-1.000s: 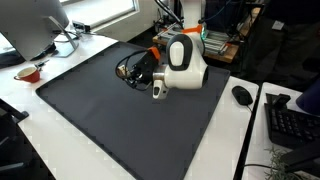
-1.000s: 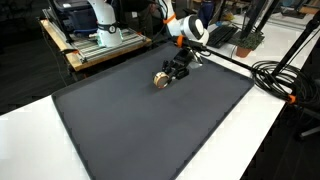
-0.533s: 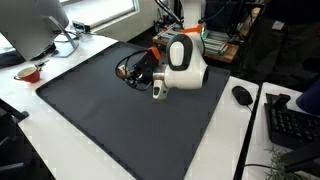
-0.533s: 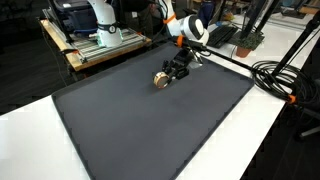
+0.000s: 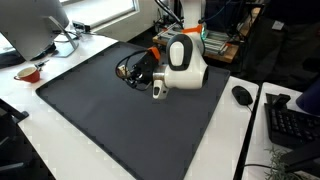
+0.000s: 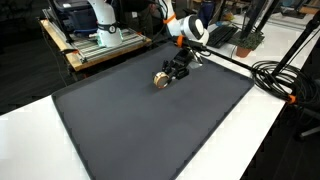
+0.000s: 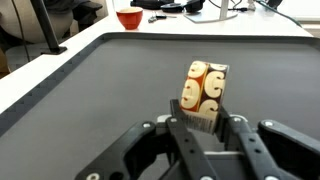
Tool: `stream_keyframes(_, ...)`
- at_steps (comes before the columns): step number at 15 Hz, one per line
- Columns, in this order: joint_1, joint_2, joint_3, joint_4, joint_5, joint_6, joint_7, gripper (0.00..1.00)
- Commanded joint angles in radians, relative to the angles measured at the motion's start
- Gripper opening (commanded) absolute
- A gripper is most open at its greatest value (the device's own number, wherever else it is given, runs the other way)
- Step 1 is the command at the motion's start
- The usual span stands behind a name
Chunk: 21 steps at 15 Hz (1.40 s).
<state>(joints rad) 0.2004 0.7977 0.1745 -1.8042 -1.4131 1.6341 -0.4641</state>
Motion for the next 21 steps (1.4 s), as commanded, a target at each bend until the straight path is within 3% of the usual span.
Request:
stream_keyframes(1,0.004,0.008,-0.003,0.009,-0.001,0.001,0.005,0.08)
stream_keyframes(21,-0.004,0.13,-0.008,0.1,0.009,0.026,-0.009,0.08)
